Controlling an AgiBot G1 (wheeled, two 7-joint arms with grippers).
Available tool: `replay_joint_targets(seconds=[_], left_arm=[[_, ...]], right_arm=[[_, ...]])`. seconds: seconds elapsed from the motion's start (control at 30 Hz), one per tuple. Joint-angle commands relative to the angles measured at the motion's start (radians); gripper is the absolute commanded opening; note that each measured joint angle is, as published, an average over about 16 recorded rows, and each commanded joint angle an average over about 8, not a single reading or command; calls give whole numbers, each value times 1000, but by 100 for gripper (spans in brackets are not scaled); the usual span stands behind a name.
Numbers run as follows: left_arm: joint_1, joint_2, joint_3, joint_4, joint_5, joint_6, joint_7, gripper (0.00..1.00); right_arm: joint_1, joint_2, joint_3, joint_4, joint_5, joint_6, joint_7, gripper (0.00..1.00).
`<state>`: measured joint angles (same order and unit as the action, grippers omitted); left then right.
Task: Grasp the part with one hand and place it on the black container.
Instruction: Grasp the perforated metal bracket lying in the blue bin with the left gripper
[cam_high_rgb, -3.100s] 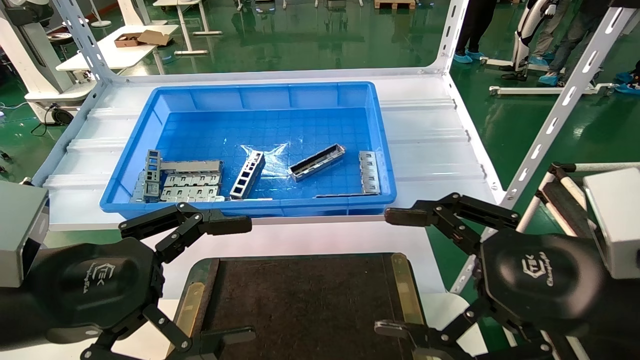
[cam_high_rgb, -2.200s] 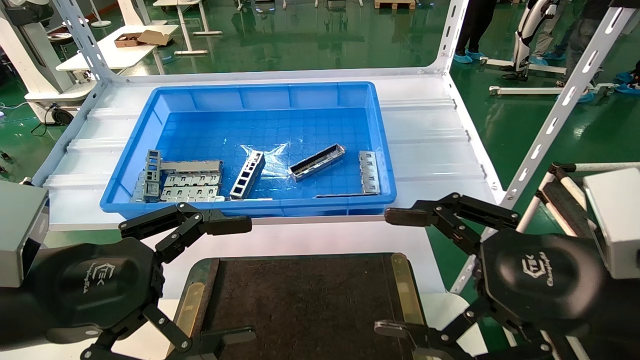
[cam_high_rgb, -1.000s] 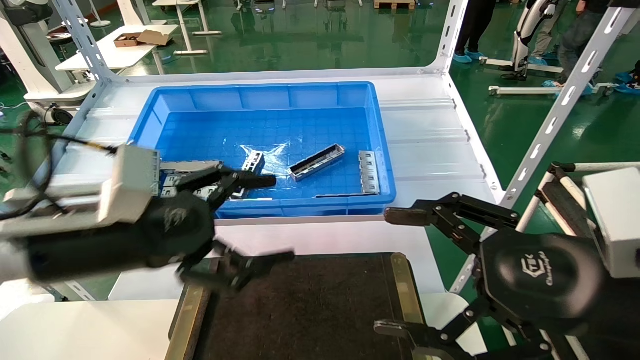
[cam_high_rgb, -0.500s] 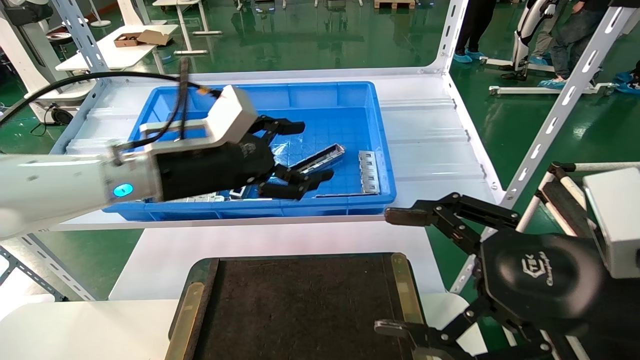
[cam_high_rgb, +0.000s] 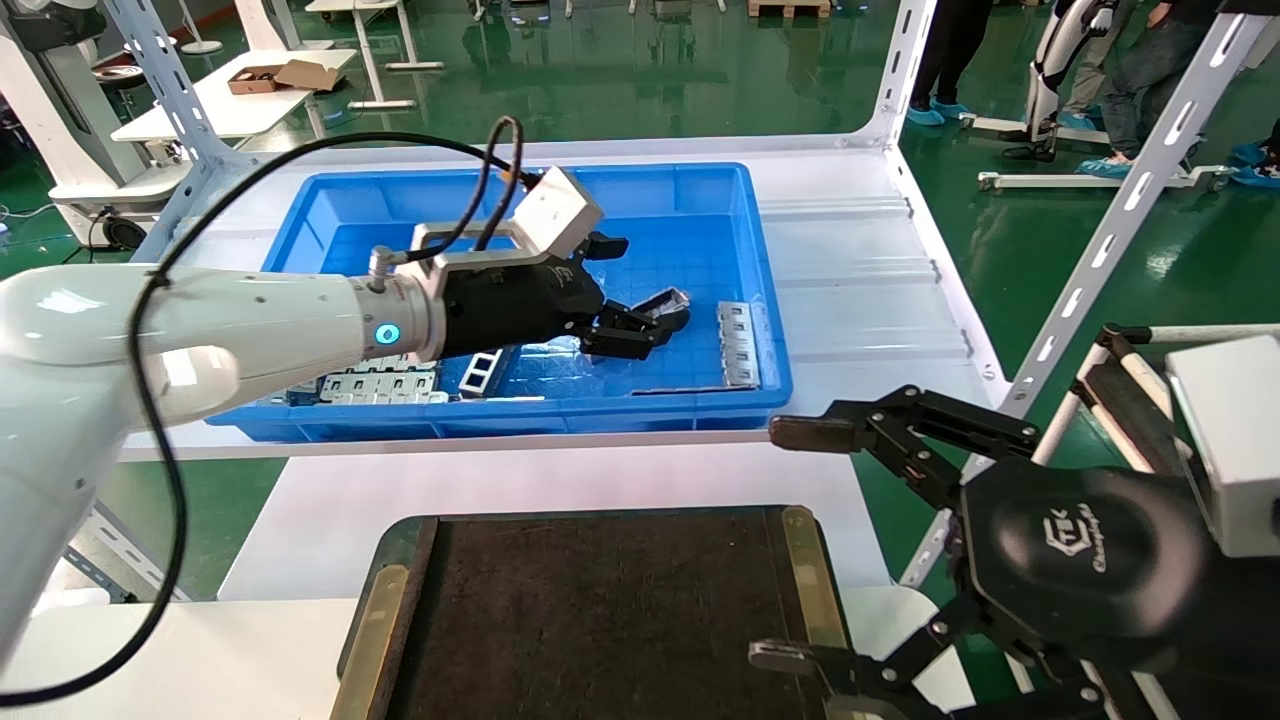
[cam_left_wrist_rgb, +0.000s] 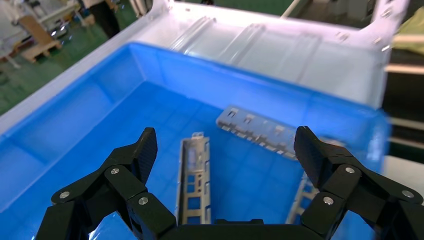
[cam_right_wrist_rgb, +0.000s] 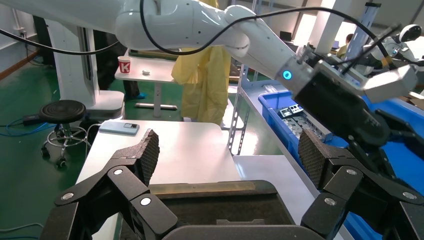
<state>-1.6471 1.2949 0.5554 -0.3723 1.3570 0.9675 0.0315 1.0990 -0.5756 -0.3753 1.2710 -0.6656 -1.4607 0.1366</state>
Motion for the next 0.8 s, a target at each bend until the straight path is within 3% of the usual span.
replay_joint_targets(seconds=[0.03, 0.3, 0.53, 0.57, 0.6, 0.8], left_arm=[[-17, 27, 6, 54, 14, -20, 19, 100], [-28, 66, 36, 140, 12, -80, 38, 100], [-14, 72, 82, 138, -9, -146, -4, 100], [-12, 73, 91, 137, -12, -155, -13, 98], [-11, 73, 100, 135, -14, -164, -23, 91], [-2, 73, 153, 120, -32, -211, -78, 16]], right_arm=[[0, 0, 0, 0, 0, 0, 0, 100], [0, 0, 0, 0, 0, 0, 0, 100], [0, 0, 0, 0, 0, 0, 0, 100], [0, 0, 0, 0, 0, 0, 0, 94], [0, 0, 0, 0, 0, 0, 0, 82], [0, 0, 0, 0, 0, 0, 0, 7]])
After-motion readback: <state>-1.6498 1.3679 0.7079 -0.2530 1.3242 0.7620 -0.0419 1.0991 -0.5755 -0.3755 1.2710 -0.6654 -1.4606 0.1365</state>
